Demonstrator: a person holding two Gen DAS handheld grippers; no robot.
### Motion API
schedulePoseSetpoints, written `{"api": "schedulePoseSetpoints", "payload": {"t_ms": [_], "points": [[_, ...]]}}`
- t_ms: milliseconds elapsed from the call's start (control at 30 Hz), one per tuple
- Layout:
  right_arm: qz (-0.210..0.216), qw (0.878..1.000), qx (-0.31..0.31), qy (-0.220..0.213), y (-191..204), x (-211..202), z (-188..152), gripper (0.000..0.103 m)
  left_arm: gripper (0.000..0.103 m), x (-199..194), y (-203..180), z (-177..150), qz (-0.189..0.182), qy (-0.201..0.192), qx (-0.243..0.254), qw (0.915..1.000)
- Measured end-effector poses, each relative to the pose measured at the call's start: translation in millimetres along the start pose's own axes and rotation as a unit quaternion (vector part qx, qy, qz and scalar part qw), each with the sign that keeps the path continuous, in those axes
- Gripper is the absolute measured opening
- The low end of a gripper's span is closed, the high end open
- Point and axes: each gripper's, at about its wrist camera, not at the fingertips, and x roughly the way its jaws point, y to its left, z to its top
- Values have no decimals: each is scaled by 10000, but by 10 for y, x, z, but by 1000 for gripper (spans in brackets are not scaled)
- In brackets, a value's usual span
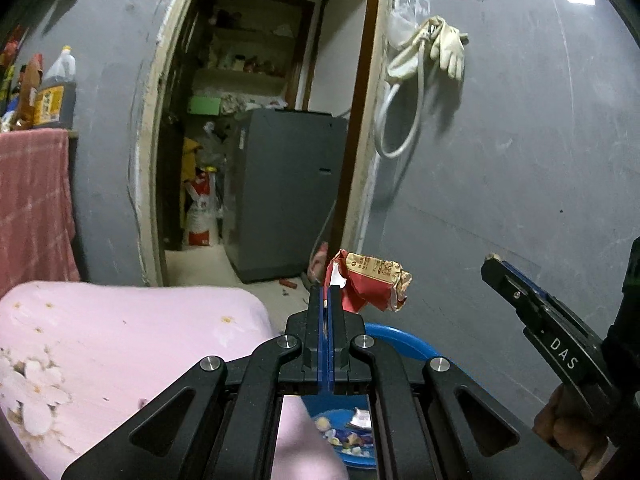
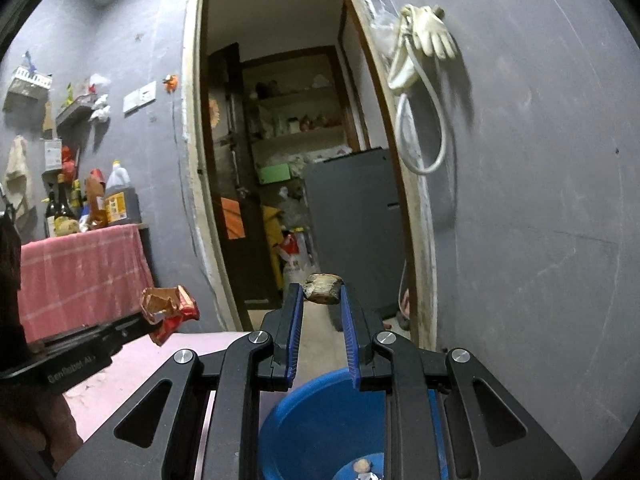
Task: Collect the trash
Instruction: 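Carry the red-and-gold wrapper and brown scrap over the blue basin, then open both grippers to drop the wrapper and scrap into the basin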
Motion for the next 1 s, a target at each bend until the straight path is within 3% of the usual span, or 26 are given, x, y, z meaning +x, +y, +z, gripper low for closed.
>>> {"api": "schedulePoseSetpoints", "payload": {"t_ms": [433,1000], "points": [[-198,9982,165,546,-195,158,-147,18,0,491,-71,-234,-212,754,-154,9968],[-383,9886,541,1349,-390,363,-341,19,0,782,48,-532,-244,1487,-352,9880]]}}
